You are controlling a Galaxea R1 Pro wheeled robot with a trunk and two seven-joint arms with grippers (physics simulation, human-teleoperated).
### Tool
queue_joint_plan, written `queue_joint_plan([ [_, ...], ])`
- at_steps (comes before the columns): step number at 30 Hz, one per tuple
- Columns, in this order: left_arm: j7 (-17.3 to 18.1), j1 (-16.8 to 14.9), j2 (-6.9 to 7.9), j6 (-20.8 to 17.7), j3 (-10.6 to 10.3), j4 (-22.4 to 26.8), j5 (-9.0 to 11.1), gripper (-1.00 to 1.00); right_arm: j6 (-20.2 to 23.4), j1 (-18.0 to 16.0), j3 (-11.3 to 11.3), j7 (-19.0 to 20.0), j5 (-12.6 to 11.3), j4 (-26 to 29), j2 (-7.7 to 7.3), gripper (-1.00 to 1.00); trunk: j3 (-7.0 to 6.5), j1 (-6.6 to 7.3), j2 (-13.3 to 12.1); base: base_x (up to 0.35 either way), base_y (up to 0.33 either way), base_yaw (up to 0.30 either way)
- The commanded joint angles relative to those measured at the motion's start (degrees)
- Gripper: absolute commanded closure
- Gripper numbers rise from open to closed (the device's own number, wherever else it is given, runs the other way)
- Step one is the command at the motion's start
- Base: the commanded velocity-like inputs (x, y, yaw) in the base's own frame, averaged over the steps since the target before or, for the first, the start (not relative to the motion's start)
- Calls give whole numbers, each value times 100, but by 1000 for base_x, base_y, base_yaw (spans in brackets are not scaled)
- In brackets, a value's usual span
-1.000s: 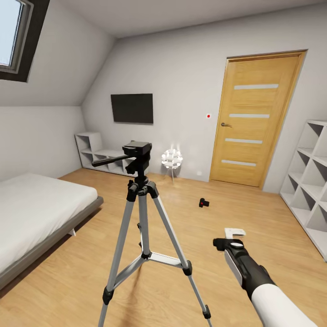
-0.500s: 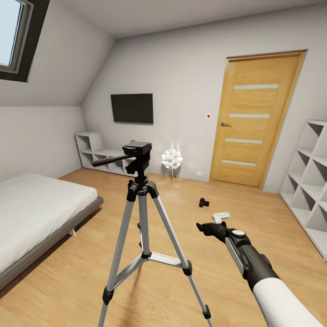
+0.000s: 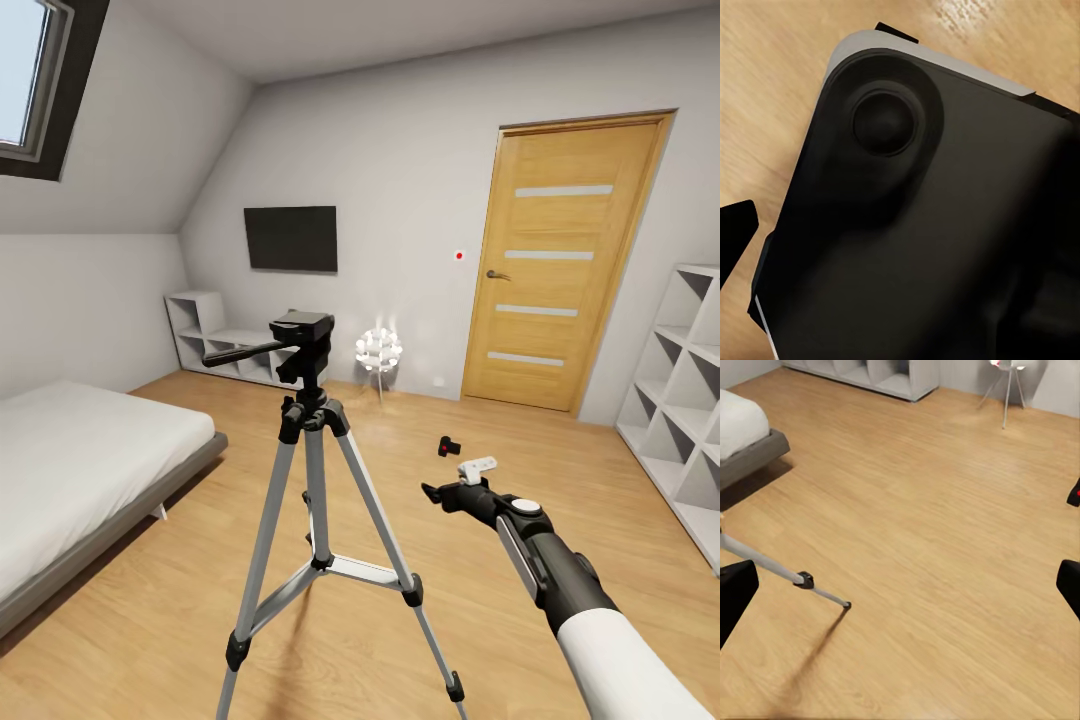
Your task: Attach the digital camera to the camera tripod in the bedroom.
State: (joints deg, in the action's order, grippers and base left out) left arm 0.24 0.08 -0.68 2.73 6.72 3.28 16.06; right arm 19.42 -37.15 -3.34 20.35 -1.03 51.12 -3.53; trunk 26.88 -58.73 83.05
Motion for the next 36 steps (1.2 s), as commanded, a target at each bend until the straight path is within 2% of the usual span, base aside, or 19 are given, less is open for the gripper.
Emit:
queue_joint_plan([
  [1, 2, 1, -3, 8, 44, 6, 3, -100, 33, -2, -9, 34, -7, 8, -6, -100, 5, 0, 3, 0, 0, 0],
  [22, 2, 1, -5, 8, 48, 6, 2, -100, 79, -3, -9, 83, -2, 3, -2, -100, 5, 0, 3, -65, 63, 0],
  [27, 2, 1, -4, 7, 48, 9, 9, -100, 36, -3, 36, -74, -28, 47, -165, -100, 5, 0, 3, 0, 0, 0],
  [30, 6, 1, -9, 6, 48, 13, 7, -100, 48, -3, 42, -28, -6, 24, -262, -100, 5, 0, 3, 0, 0, 0],
  [36, 5, 1, -18, 8, 50, 22, 3, -100, 60, -3, 46, -46, 46, 5, -82, -100, 5, 0, 3, -19, 0, 0],
])
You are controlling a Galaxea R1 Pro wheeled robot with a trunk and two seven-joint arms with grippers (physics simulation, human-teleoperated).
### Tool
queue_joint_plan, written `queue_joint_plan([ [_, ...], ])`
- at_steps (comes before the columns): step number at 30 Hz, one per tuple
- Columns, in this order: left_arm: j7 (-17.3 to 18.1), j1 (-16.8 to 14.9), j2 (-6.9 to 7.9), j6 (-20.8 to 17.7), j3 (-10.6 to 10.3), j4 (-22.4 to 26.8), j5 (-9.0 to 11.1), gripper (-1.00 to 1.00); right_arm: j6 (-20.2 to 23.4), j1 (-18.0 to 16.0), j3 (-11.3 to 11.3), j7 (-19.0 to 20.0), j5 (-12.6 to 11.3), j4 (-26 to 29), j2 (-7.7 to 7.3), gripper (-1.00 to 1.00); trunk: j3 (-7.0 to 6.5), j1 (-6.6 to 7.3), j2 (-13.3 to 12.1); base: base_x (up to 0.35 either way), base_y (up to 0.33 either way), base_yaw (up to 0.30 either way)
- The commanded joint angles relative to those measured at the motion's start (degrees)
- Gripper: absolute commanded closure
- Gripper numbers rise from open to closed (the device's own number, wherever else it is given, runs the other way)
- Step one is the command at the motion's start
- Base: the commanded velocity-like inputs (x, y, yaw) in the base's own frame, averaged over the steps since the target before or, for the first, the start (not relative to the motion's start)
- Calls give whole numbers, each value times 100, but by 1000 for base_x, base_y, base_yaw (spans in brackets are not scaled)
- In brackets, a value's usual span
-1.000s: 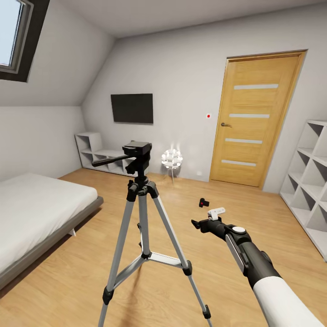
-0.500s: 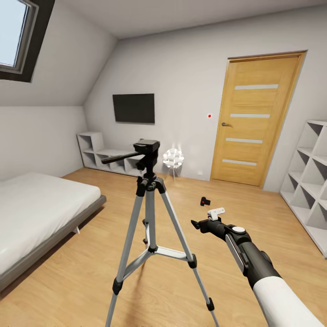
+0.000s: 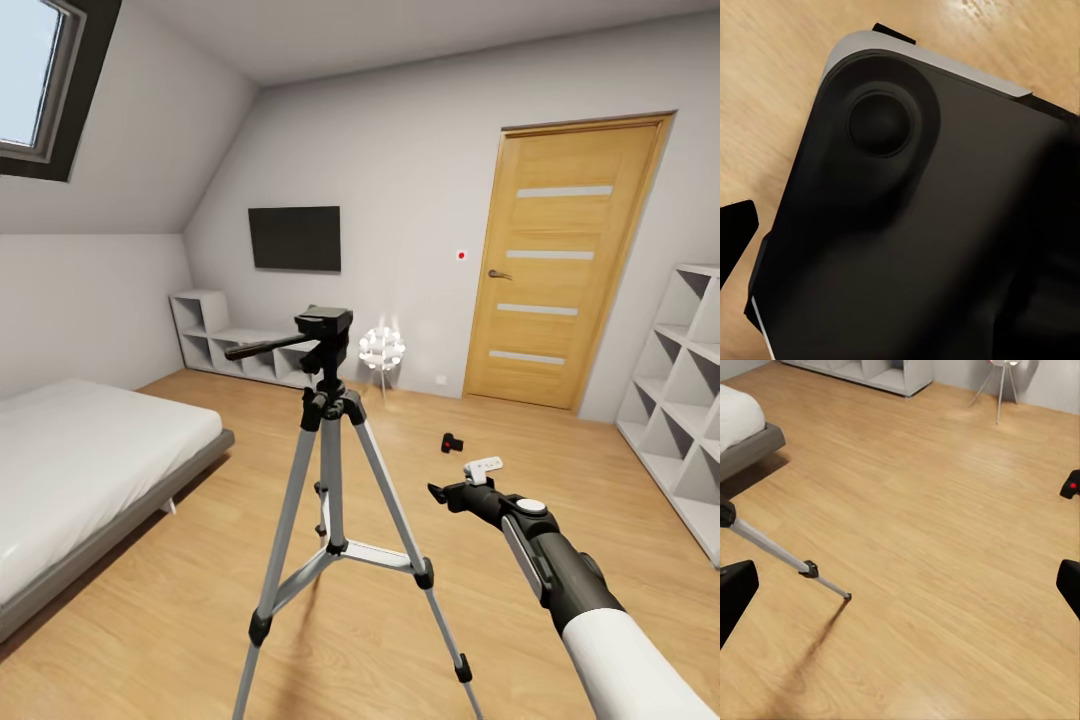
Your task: Attach the digital camera to the camera tripod in the bedroom.
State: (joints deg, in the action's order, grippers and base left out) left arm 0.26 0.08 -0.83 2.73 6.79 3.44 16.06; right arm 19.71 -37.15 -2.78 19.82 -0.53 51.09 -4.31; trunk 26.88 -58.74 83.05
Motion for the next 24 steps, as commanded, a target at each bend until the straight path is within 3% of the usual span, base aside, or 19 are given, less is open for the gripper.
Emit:
queue_joint_plan([
  [1, 2, 1, -3, 8, 44, 6, 3, -100, 31, -2, -10, 1, 0, 10, 2, -100, 5, 1, 3, -132, 0, 0],
  [24, -5, 1, -6, 9, 56, 8, 11, -100, 24, -2, -17, 32, 23, 27, -24, -100, 5, 1, 3, -281, 15, 0],
])
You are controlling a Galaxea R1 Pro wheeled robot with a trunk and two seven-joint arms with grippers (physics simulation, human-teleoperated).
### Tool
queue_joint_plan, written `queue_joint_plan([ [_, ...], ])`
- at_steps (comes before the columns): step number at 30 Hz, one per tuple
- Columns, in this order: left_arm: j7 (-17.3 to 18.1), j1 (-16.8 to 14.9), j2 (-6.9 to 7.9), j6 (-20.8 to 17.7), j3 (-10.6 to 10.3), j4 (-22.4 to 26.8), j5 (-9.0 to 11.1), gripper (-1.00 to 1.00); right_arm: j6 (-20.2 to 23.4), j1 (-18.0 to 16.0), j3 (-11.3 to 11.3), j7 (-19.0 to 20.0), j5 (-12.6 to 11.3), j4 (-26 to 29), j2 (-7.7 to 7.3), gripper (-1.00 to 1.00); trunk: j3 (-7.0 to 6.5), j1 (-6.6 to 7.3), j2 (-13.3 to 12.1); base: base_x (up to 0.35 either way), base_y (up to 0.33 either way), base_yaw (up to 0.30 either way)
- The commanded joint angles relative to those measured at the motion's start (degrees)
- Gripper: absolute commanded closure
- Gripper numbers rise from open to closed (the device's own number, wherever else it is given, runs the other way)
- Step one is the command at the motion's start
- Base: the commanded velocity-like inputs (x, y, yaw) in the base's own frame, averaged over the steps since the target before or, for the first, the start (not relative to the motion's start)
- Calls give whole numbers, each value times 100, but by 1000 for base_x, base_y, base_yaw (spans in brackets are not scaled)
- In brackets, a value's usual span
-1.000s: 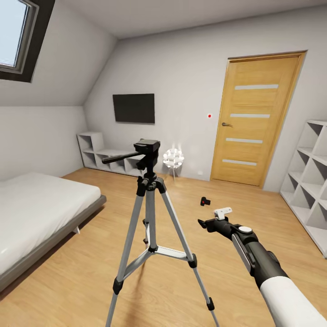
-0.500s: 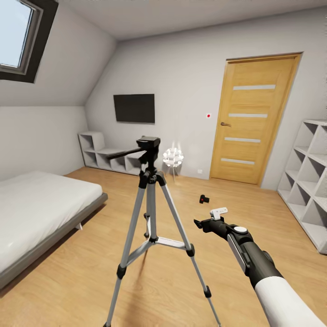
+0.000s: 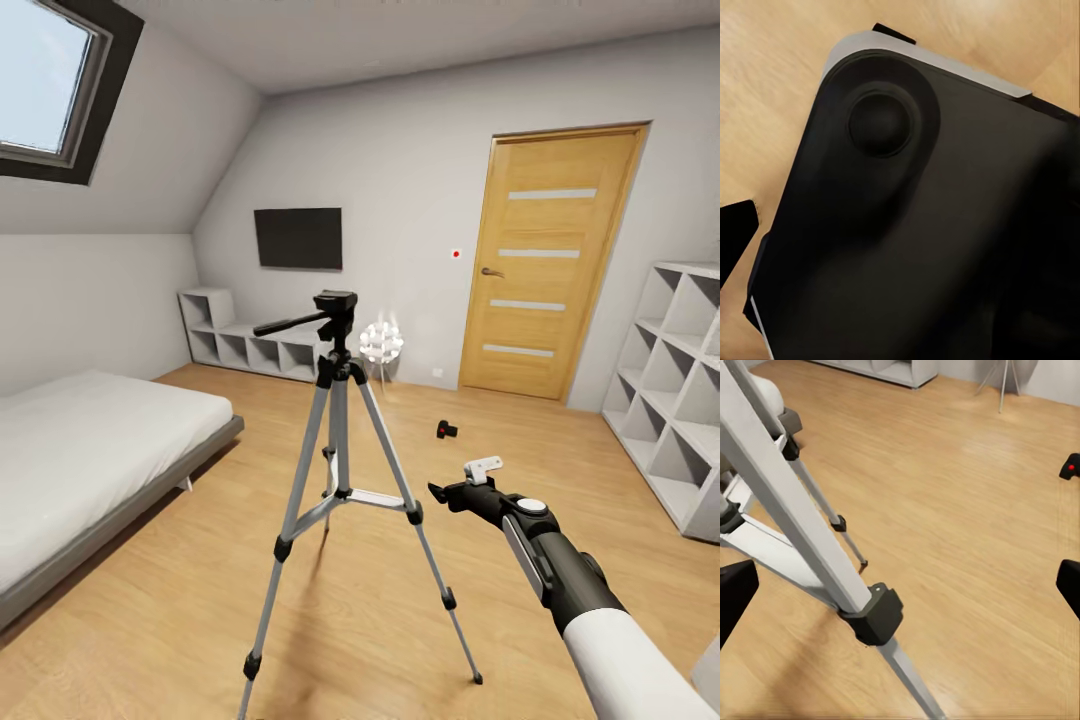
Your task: Attach the digital camera to the camera tripod in the bedroom.
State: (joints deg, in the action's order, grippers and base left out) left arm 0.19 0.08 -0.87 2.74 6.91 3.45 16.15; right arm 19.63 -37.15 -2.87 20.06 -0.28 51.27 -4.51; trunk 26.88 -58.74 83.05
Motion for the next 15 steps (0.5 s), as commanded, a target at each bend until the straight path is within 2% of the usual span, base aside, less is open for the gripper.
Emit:
queue_joint_plan([
  [1, 3, 1, -2, 7, 42, 6, 2, -100, 32, -3, -12, 11, -3, 6, -5, -100, 5, 1, 3, -103, 52, 0],
  [15, 6, 1, -1, 7, 38, 6, 2, -100, 36, -3, -55, -10, -45, -37, 84, -100, 5, 1, 3, -27, 14, 0],
])
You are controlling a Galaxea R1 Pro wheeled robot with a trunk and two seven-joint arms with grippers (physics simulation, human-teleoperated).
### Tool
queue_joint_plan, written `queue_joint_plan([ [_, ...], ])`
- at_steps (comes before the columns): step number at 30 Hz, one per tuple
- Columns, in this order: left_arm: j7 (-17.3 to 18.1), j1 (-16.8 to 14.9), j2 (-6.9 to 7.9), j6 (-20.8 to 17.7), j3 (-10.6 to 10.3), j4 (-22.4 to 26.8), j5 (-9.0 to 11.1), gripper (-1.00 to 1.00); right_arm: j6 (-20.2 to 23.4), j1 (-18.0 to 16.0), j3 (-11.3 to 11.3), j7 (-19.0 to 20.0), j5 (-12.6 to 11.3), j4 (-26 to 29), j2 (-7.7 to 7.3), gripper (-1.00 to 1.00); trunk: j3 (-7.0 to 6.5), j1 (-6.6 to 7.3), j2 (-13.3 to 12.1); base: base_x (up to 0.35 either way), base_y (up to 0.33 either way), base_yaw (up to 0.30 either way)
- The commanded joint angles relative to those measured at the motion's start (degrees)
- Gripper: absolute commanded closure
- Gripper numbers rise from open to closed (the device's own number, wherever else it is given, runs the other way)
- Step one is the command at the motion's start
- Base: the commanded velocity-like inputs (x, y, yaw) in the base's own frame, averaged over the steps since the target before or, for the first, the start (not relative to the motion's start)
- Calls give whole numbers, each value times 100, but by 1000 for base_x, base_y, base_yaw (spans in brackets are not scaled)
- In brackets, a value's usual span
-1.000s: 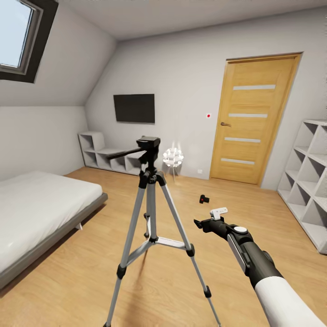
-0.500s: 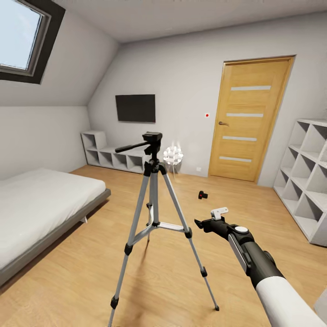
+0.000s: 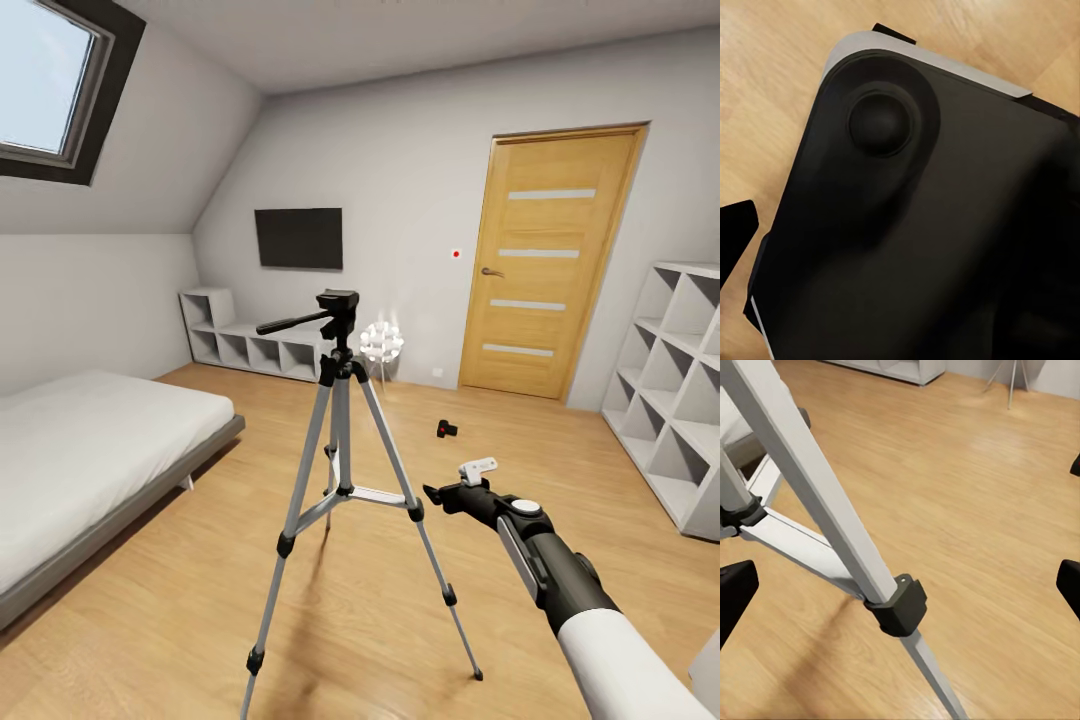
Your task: Attach the digital camera to the camera tripod in the bedroom.
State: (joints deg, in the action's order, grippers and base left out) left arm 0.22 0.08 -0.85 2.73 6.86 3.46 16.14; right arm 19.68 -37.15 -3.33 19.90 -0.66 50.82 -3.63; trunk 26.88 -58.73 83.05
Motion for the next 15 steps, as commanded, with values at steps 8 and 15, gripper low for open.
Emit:
queue_joint_plan([
  [8, -3, 1, -2, 8, 44, 6, 5, -100, 27, -2, -118, -306, 39, 28, 700, -100, 5, 0, 3, -1, 1, 0],
  [15, -4, 1, -1, 7, 44, 6, 9, -100, -36, -2, -135, -797, 24, 24, 1022, -100, 5, 0, 3, 0, 0, 0],
])
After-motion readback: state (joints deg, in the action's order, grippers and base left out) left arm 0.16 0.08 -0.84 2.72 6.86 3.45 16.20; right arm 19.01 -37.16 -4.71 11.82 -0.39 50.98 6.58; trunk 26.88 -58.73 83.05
